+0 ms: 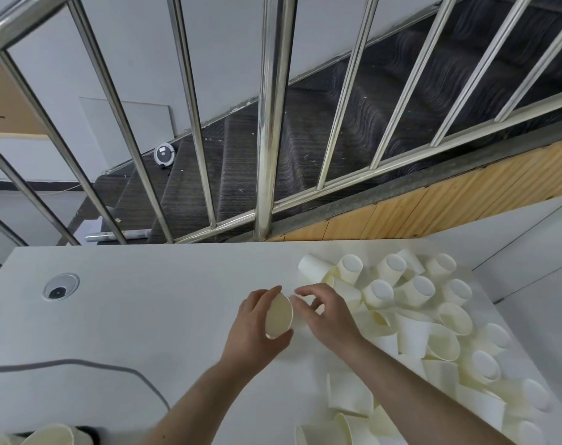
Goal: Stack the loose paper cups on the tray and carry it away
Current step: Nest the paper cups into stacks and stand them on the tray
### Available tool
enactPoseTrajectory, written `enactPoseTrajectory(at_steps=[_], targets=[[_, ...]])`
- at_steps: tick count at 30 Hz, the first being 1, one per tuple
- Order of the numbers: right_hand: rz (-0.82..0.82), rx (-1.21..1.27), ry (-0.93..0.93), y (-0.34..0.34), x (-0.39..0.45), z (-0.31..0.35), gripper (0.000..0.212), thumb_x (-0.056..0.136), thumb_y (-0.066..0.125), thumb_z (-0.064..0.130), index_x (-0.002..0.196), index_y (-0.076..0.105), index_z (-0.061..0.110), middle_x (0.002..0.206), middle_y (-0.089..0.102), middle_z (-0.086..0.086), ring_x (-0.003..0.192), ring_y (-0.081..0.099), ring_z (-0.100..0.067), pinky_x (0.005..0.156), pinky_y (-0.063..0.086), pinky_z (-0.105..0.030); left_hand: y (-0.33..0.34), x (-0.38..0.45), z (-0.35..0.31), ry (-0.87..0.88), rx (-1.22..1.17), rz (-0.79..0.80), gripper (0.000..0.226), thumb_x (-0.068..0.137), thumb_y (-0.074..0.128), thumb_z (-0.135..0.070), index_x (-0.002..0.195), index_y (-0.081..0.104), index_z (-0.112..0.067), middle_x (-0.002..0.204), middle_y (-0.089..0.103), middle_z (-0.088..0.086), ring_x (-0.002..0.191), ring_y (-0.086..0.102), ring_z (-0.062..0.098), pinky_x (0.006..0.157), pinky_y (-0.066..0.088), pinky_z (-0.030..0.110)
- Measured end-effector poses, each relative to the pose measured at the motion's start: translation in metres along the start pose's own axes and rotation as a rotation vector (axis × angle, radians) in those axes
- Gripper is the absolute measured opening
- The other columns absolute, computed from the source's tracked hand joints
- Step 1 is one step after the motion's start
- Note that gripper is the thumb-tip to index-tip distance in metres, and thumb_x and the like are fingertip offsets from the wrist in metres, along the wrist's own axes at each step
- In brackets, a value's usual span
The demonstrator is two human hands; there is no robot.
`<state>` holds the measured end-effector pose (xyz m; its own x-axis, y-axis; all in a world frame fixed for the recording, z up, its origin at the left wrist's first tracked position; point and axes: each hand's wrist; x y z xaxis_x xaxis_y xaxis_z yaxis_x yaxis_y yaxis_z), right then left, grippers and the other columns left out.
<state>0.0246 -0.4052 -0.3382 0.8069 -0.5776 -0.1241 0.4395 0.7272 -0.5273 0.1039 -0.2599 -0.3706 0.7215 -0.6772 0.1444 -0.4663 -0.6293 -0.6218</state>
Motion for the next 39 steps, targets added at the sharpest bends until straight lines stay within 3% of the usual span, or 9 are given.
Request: enactPoseTrajectory(at_steps=[4, 9, 13, 19, 25, 29, 34, 36, 39], targets=[[0.057, -0.124, -0.053, 0.007, 0.000, -0.001, 0.023, 0.089, 0.062, 0.021, 0.112, 0.066, 0.021, 0.109, 0.062, 0.012, 0.067, 0.052, 0.003, 0.065, 0.041, -0.008, 0.005, 0.001, -0.004, 0.038, 0.093, 0.034, 0.078, 0.069, 0.075, -0.034, 0.139, 0.042, -0.025, 0.130, 0.048, -0.011, 0.114, 0.048, 0.011, 0.089, 0.041, 0.020], [0.041, -0.190, 0.128, 0.008, 0.006, -0.017, 0.026, 0.089, 0.052, 0.006, 0.108, 0.065, 0.018, 0.101, 0.064, 0.009, 0.083, 0.063, -0.014, 0.073, 0.053, -0.026, 0.002, -0.004, 0.001, -0.044, 0.244, 0.136, 0.087, 0.074, 0.071, -0.044, 0.146, 0.025, -0.028, 0.141, 0.035, -0.008, 0.130, 0.035, 0.014, 0.104, 0.031, 0.028], [0.111, -0.300, 0.215, 0.008, 0.009, -0.035, 0.029, 0.086, 0.047, 0.002, 0.107, 0.063, 0.015, 0.101, 0.065, 0.003, 0.088, 0.062, -0.017, 0.078, 0.056, -0.035, -0.003, -0.007, 0.013, -0.170, 0.403, 0.265, 0.086, 0.078, 0.065, -0.048, 0.147, 0.017, -0.031, 0.150, 0.022, -0.004, 0.140, 0.019, 0.019, 0.113, 0.021, 0.034], [0.224, -0.417, 0.255, 0.015, 0.011, -0.051, 0.041, 0.088, 0.046, 0.005, 0.128, 0.053, 0.014, 0.124, 0.058, -0.004, 0.112, 0.055, -0.021, 0.093, 0.046, -0.029, -0.002, -0.010, 0.025, -0.215, 0.469, 0.345, 0.084, 0.080, 0.064, -0.044, 0.148, 0.016, -0.030, 0.153, 0.015, -0.001, 0.142, 0.013, 0.021, 0.112, 0.025, 0.034], [0.256, -0.427, 0.299, 0.019, 0.011, -0.051, 0.049, 0.090, 0.041, 0.007, 0.138, 0.043, 0.016, 0.134, 0.052, -0.006, 0.113, 0.058, -0.026, 0.095, 0.048, -0.036, -0.002, -0.012, 0.028, -0.226, 0.390, 0.344, 0.072, 0.082, 0.061, -0.029, 0.144, 0.024, -0.030, 0.149, 0.021, -0.005, 0.136, 0.026, 0.020, 0.102, 0.040, 0.032], [0.225, -0.662, 0.145, 0.018, 0.003, -0.039, 0.050, 0.096, 0.040, 0.030, 0.144, 0.030, 0.019, 0.138, 0.043, -0.008, 0.122, 0.047, -0.029, 0.096, 0.045, -0.038, -0.004, -0.013, 0.027, -0.212, 0.376, 0.301, 0.068, 0.083, 0.057, -0.028, 0.143, 0.026, -0.030, 0.145, 0.027, -0.007, 0.131, 0.033, 0.018, 0.095, 0.044, 0.029], [0.357, -0.849, -0.045, 0.024, -0.006, -0.027, 0.077, 0.087, 0.050, 0.056, 0.150, 0.015, 0.029, 0.153, 0.014, -0.003, 0.139, 0.019, -0.029, 0.101, 0.043, -0.042, -0.007, -0.016, 0.026, -0.215, 0.357, 0.264, 0.070, 0.082, 0.059, -0.029, 0.143, 0.027, -0.029, 0.144, 0.029, -0.007, 0.129, 0.035, 0.018, 0.094, 0.047, 0.030], [0.421, -0.875, -0.055, 0.028, -0.007, -0.029, 0.079, 0.086, 0.058, 0.049, 0.150, 0.016, 0.029, 0.152, 0.012, -0.003, 0.138, 0.020, -0.029, 0.101, 0.044, -0.041, -0.008, -0.018, 0.024, -0.213, 0.351, 0.256, 0.070, 0.082, 0.059, -0.028, 0.143, 0.027, -0.029, 0.144, 0.030, -0.007, 0.129, 0.035, 0.018, 0.093, 0.047, 0.029], [0.411, -0.896, -0.101, 0.031, -0.011, -0.028, 0.068, 0.088, 0.057, 0.020, 0.148, 0.025, 0.025, 0.145, 0.023, -0.005, 0.130, 0.030, -0.028, 0.095, 0.048, -0.036, -0.011, -0.021, 0.022, -0.204, 0.350, 0.238, 0.069, 0.082, 0.058, -0.029, 0.144, 0.026, -0.030, 0.144, 0.030, -0.008, 0.129, 0.035, 0.018, 0.091, 0.047, 0.028]])
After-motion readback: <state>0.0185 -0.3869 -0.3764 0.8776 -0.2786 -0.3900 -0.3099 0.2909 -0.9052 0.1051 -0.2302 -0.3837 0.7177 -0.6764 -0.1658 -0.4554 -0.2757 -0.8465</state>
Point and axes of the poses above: each hand's wrist, its own x-axis towards the middle knuckle, its own y-axis out of the palm, z = x × y
